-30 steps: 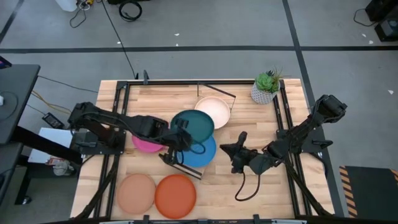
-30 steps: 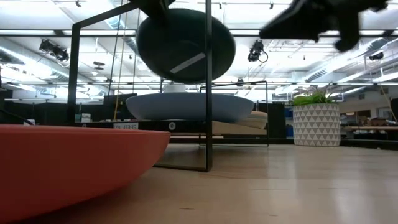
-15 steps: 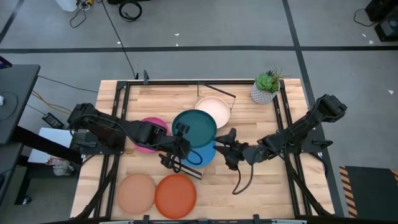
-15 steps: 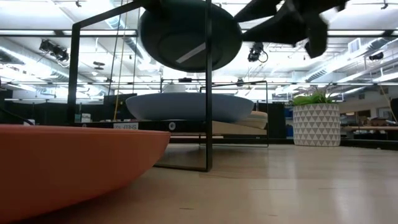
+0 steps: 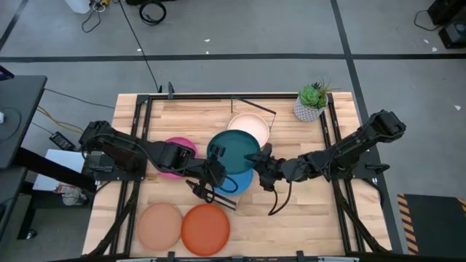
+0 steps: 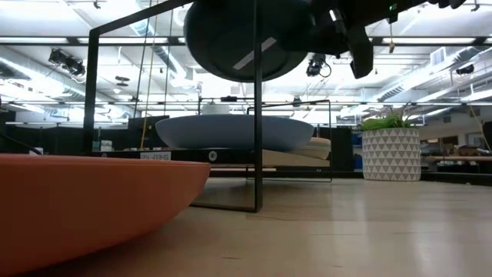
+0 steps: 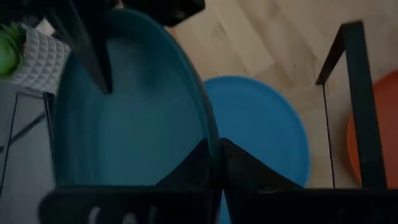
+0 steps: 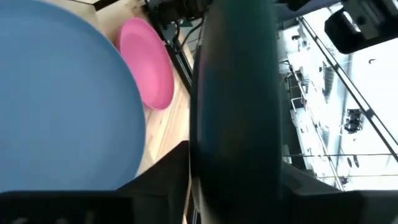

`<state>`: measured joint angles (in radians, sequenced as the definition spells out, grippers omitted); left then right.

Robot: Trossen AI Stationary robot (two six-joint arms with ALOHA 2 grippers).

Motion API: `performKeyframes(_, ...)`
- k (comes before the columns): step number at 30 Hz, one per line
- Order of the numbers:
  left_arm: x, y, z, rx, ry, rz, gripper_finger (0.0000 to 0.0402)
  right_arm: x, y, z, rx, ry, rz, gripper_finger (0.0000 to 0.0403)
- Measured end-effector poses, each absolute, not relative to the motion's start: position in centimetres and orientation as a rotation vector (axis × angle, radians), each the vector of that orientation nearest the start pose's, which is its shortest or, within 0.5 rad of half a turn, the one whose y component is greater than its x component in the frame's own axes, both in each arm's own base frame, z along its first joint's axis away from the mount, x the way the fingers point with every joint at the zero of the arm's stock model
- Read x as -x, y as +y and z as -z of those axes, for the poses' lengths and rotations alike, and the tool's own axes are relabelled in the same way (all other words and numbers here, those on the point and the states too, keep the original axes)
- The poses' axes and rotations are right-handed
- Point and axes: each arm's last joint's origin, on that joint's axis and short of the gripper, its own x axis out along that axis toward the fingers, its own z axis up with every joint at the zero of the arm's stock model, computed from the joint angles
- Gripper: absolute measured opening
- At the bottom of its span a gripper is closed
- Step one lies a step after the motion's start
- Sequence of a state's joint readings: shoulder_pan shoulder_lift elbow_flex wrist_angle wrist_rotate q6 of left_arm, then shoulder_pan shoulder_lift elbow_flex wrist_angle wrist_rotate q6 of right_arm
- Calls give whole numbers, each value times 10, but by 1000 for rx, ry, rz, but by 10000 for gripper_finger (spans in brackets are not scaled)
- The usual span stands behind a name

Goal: Place and stack plates onto a shelf
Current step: Stack the dark green plate on top of the blue plate on the shelf

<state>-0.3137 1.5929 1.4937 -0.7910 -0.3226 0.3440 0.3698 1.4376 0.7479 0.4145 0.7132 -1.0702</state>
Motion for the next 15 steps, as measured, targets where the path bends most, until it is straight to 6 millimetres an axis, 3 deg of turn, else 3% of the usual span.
performKeyframes(9,-314,-94,-343,-566,780,68,150,-282,91,-224,1208,469,170,56)
performKeyframes(15,-288,-94,-382,-447,600,59,182,-274,100,-214,1233,543,88,53)
